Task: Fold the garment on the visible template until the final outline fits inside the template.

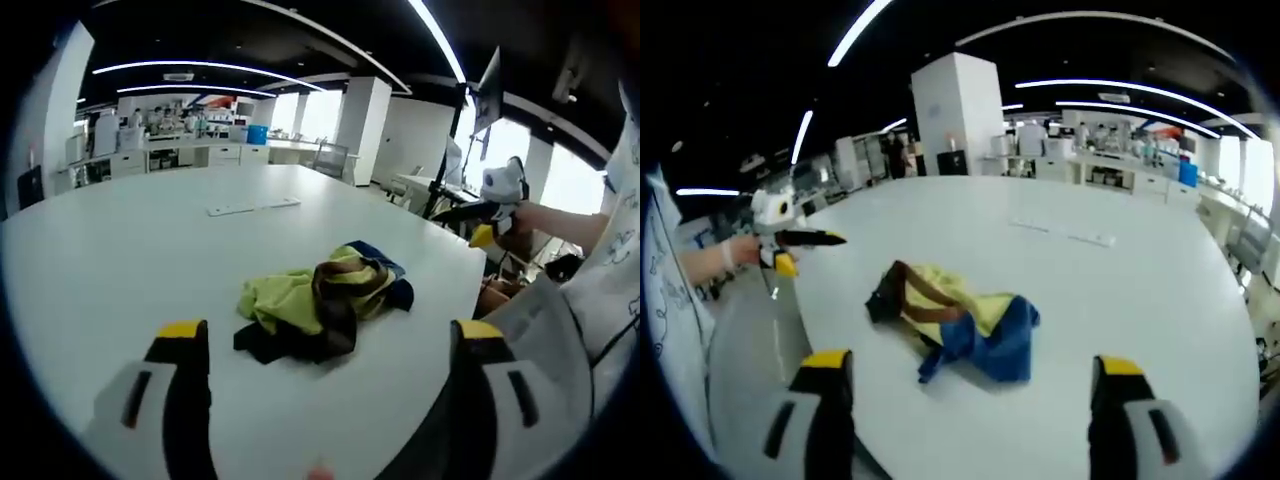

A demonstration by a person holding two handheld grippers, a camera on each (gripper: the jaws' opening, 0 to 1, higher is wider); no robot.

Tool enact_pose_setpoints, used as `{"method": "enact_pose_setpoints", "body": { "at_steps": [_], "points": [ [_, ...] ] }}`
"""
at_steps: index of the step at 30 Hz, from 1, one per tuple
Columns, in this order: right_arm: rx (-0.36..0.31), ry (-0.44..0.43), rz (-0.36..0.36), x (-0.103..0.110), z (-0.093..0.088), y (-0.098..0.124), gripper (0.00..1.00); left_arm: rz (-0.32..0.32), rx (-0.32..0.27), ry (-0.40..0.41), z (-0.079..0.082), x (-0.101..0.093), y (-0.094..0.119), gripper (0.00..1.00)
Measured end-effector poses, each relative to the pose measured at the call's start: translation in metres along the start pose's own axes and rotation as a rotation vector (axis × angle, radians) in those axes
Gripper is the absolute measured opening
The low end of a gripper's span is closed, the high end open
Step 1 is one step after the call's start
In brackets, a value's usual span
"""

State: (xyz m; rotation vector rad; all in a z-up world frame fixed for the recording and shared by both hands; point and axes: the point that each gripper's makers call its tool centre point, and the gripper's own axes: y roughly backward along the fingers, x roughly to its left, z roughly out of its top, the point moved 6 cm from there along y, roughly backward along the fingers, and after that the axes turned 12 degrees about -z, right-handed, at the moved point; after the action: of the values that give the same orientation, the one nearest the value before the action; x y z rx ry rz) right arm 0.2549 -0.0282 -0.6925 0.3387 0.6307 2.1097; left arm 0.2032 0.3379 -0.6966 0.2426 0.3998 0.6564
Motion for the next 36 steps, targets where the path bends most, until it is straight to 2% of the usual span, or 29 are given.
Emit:
{"method": "enact_pose_setpoints", "body": {
  "at_steps": [21, 36],
  "points": [
    [0.01, -0.008, 0.004, 0.0035, -0.0042, 0.0021, 0.98, -0.003, 0.01, -0.001, -0.0024, -0.0031, 0.0022, 0.97],
    [-0.007, 0.011, 0.016, 0.0071, 0.0032, -0.0011, 0.97, 0.005, -0.001, -0.012, 0.0022, -0.003, 0.0042, 0.97]
  ]
}}
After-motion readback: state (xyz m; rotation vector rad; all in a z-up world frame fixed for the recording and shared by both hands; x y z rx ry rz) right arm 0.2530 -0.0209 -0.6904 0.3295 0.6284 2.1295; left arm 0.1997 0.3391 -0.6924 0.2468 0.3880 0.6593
